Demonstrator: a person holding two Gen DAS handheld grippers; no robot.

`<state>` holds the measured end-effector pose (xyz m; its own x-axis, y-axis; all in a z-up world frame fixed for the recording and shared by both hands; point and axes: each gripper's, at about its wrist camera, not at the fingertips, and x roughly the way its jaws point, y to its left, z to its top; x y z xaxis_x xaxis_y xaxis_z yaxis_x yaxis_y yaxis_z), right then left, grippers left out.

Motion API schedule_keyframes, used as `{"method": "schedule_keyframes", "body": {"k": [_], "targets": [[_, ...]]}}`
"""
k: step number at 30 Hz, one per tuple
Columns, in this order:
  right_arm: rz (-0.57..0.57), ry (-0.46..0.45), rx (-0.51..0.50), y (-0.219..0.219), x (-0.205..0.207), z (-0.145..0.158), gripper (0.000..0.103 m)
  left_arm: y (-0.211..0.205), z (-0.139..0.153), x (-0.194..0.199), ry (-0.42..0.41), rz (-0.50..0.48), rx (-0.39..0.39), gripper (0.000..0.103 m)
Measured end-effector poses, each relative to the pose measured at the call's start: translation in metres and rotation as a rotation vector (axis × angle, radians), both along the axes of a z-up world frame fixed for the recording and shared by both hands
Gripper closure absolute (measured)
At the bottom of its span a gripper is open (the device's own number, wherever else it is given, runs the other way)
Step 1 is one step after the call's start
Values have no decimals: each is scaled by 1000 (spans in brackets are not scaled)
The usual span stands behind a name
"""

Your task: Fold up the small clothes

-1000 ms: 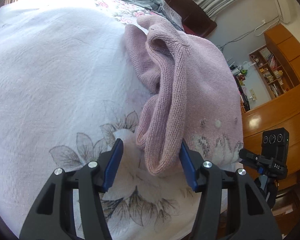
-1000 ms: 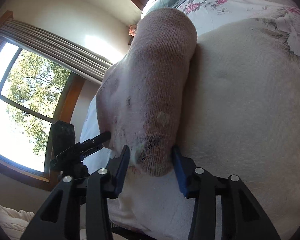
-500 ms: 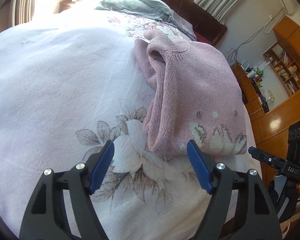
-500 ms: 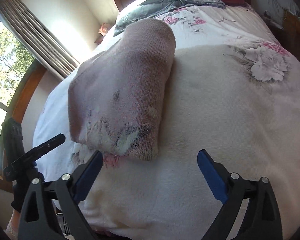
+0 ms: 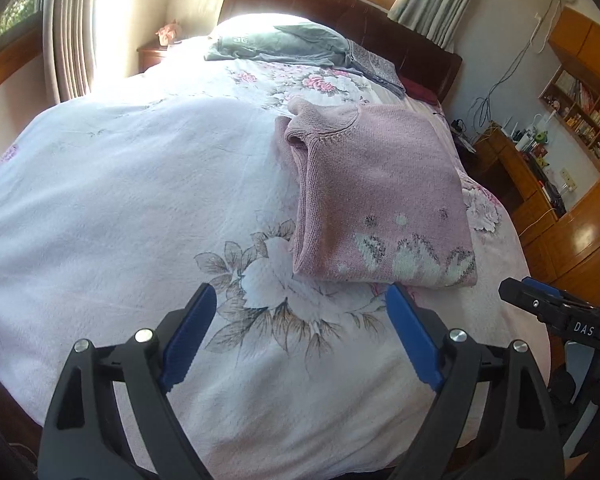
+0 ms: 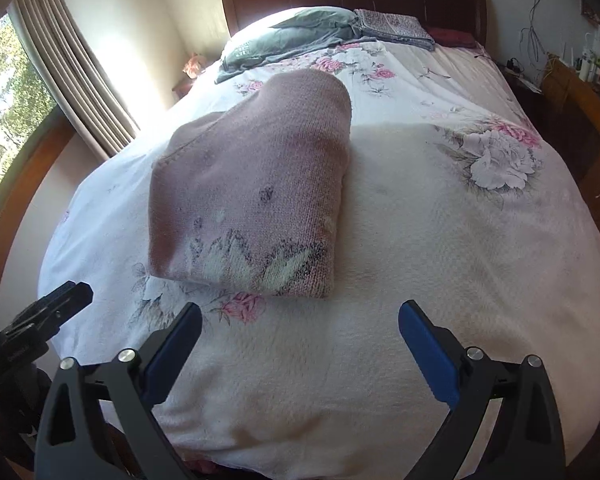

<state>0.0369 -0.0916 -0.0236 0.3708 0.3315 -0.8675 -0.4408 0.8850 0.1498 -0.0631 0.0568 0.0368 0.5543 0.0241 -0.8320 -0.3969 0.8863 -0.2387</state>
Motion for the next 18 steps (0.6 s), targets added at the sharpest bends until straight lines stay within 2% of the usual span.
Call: {"method": "schedule_keyframes", "body": {"k": [10,18], "targets": [[28,-92,-1,4,-18,36,4,-24,27,-7,-18,-13,84,14],[21,-104,-39,3,-20,39,4,-33,41,-9,-27,-7,116,13]]}}
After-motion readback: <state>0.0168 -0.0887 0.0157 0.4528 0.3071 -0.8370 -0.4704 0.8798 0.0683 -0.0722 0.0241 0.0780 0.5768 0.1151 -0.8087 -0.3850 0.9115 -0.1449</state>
